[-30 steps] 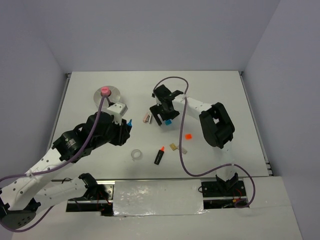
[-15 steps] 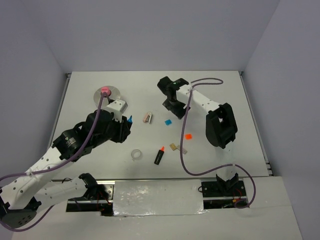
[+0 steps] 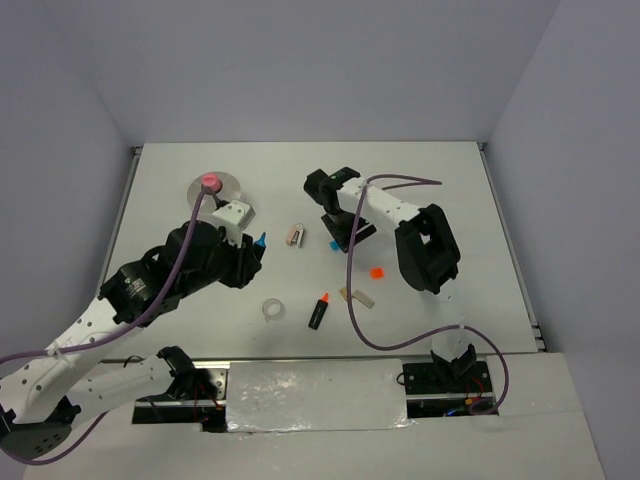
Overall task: Sort the stationery into containers
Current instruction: Close the pen cap on the pen.
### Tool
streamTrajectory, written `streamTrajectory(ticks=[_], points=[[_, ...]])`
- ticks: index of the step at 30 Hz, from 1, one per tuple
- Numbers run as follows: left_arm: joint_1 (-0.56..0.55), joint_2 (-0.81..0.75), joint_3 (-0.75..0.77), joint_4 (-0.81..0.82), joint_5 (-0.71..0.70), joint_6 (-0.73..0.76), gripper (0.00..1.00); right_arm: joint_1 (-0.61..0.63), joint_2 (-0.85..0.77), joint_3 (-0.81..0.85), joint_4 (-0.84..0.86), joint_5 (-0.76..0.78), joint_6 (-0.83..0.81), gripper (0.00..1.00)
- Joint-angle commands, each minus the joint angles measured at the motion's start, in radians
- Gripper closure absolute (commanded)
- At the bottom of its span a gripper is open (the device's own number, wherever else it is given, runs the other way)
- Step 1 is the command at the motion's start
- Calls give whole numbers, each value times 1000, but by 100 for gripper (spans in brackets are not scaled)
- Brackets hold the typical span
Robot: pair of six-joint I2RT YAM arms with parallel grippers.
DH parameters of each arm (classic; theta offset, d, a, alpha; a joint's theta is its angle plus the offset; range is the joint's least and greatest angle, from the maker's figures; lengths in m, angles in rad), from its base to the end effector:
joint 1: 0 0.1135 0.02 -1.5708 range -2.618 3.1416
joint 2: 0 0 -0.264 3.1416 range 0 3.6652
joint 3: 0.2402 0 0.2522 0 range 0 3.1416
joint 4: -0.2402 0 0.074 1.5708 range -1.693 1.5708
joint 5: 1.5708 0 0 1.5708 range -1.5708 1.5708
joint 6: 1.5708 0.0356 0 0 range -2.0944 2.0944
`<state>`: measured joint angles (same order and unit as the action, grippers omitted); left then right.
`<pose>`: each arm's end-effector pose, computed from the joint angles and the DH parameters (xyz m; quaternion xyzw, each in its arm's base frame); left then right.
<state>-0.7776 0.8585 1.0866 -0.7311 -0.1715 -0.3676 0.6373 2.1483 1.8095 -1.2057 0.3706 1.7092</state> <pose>0.1240 -0.1136 0.3746 0.1319 0.8486 -0.2128 0.4661 0.3436 0.2383 0.2027 0.5040 0.8438 -0.0594 0.1749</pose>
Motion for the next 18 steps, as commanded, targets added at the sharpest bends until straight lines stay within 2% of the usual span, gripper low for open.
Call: streamTrajectory(ticks=[1,13,18], points=[[-2,-24,7,36,30,32,100,-25,5,-35,34,22,18,27],[-3,-22,-7,29,35,62,100,-31,70,-13,112,-21,-19,30],[-2,-30,-10,16,33,71,100,-27,102,10,109,-25,-20,35]])
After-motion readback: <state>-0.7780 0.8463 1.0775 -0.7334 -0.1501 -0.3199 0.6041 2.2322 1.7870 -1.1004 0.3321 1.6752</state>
